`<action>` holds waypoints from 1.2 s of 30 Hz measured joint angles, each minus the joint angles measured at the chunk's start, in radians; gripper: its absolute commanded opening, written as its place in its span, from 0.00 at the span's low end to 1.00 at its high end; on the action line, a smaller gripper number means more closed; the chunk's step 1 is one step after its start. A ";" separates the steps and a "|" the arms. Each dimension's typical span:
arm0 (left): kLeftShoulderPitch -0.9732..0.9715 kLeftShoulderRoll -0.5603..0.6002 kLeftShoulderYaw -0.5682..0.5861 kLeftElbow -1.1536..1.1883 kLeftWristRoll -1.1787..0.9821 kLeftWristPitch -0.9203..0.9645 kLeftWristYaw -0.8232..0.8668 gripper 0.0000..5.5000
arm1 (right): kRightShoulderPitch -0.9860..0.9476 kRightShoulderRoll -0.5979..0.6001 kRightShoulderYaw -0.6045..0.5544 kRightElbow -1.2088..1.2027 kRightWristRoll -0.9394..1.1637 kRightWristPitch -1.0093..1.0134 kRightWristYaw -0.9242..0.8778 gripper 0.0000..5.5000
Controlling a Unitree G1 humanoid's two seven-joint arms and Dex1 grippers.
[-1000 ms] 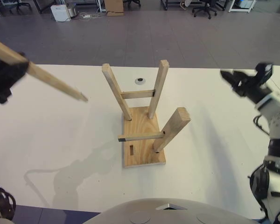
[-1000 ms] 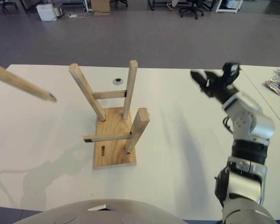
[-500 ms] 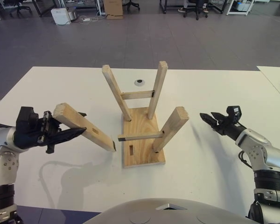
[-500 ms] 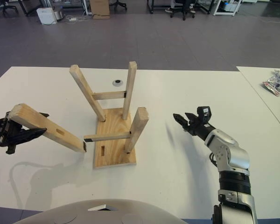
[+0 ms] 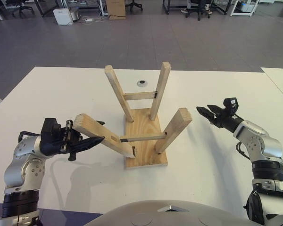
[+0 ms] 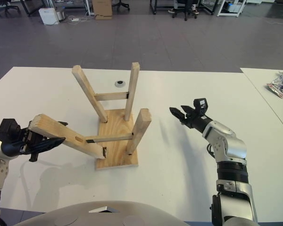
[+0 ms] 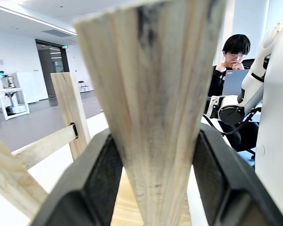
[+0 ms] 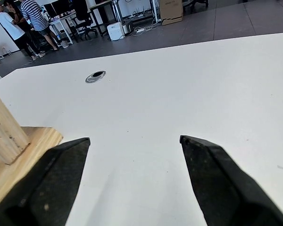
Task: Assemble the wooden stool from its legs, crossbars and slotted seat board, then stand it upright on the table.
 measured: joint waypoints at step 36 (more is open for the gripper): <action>0.130 0.080 -0.262 -0.425 0.132 0.016 0.470 0.37 | 0.285 0.114 0.291 -0.226 -0.187 -0.165 -0.039 0.65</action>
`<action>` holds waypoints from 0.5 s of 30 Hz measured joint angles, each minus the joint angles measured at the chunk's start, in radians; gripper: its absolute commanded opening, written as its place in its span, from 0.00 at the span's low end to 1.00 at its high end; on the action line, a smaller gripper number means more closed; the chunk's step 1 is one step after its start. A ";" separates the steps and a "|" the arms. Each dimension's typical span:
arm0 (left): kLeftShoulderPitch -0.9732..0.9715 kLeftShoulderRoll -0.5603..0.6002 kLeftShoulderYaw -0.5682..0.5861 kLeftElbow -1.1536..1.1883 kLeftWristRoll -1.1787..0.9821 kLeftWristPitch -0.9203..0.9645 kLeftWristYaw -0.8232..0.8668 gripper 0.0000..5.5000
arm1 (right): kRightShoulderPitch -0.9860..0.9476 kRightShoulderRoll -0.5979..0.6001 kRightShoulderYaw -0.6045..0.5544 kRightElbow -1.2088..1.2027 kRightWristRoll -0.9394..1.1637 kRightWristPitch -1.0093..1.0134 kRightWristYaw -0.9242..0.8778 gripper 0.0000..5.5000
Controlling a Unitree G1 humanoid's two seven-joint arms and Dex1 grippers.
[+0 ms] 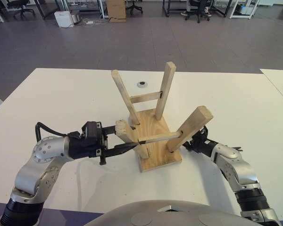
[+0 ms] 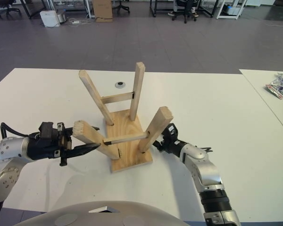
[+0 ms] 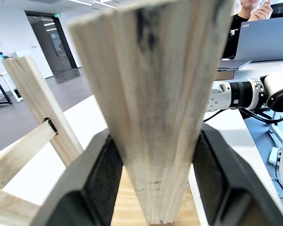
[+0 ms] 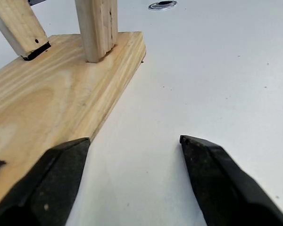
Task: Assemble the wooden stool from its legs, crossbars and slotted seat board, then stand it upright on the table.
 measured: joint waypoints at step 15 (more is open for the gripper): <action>0.083 -0.061 -0.235 0.016 0.136 -0.324 0.284 0.37 | 0.032 0.093 0.047 -0.045 -0.186 -0.069 -0.242 0.65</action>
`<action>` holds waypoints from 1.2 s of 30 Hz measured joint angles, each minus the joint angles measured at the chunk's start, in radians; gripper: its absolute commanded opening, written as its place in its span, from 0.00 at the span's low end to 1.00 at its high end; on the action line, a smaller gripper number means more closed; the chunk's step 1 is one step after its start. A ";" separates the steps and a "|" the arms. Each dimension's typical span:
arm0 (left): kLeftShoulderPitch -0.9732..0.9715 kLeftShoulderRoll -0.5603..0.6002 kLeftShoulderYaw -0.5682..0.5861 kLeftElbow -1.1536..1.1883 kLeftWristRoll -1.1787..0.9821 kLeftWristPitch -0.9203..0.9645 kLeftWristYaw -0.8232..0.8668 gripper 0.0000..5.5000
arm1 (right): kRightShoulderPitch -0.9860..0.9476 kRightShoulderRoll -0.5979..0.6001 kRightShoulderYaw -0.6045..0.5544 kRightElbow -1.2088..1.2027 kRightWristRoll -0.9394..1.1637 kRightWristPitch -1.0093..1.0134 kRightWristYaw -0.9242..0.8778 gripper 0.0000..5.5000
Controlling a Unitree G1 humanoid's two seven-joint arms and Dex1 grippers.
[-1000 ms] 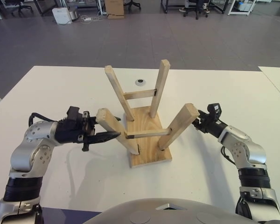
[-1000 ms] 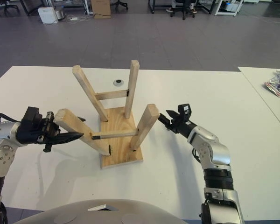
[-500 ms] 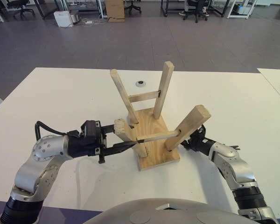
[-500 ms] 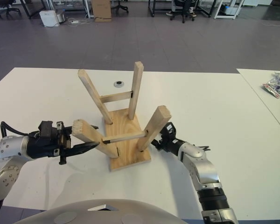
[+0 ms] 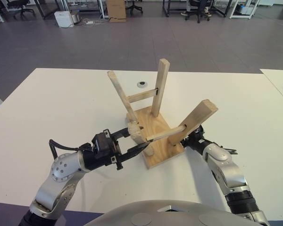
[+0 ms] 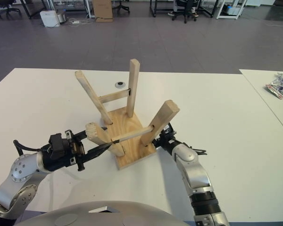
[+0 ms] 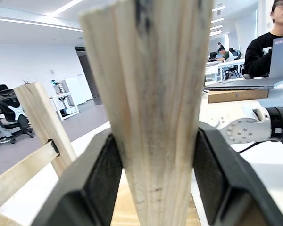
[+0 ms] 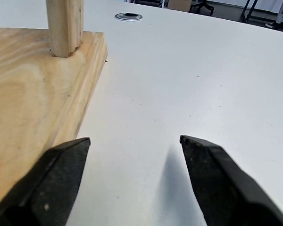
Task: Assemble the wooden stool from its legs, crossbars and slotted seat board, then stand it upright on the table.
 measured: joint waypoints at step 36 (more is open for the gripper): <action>-0.166 0.087 0.007 0.189 -0.032 -0.071 -0.052 0.37 | 0.014 -0.365 -0.054 -0.037 0.281 -0.032 0.617 0.65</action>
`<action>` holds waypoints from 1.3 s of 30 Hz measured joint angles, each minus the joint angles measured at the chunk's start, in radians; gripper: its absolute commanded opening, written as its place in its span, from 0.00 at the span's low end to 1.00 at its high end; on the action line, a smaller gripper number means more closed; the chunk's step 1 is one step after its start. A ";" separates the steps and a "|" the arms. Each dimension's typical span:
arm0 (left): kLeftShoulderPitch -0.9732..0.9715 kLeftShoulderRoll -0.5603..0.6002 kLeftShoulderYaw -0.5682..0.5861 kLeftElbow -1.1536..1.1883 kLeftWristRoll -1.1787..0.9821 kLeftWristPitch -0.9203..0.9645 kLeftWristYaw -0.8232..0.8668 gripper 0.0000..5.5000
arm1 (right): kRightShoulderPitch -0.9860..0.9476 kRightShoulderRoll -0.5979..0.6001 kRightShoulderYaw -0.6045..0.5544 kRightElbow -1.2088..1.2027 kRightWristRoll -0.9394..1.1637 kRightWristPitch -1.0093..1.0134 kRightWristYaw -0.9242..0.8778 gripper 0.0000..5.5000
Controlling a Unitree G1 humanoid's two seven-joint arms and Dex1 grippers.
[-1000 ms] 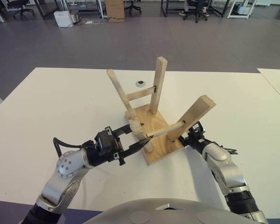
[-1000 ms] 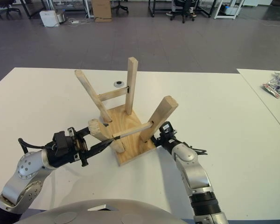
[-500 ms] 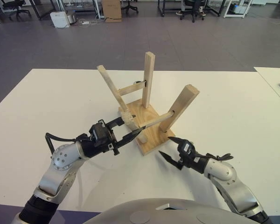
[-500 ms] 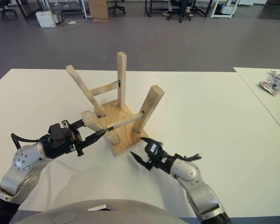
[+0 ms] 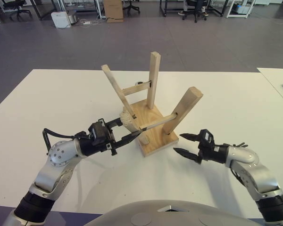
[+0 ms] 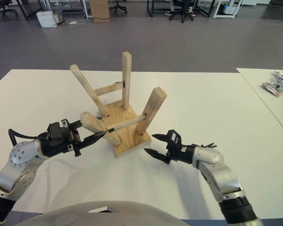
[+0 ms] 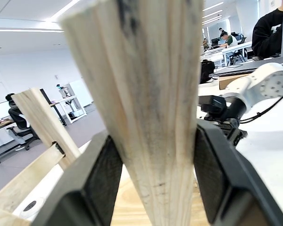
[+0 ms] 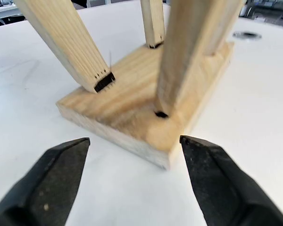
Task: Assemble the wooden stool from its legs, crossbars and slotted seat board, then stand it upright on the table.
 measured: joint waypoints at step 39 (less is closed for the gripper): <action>-0.155 0.035 0.057 0.280 0.100 0.197 -0.202 0.66 | -0.077 0.185 0.133 0.103 -0.190 -0.102 -0.168 0.65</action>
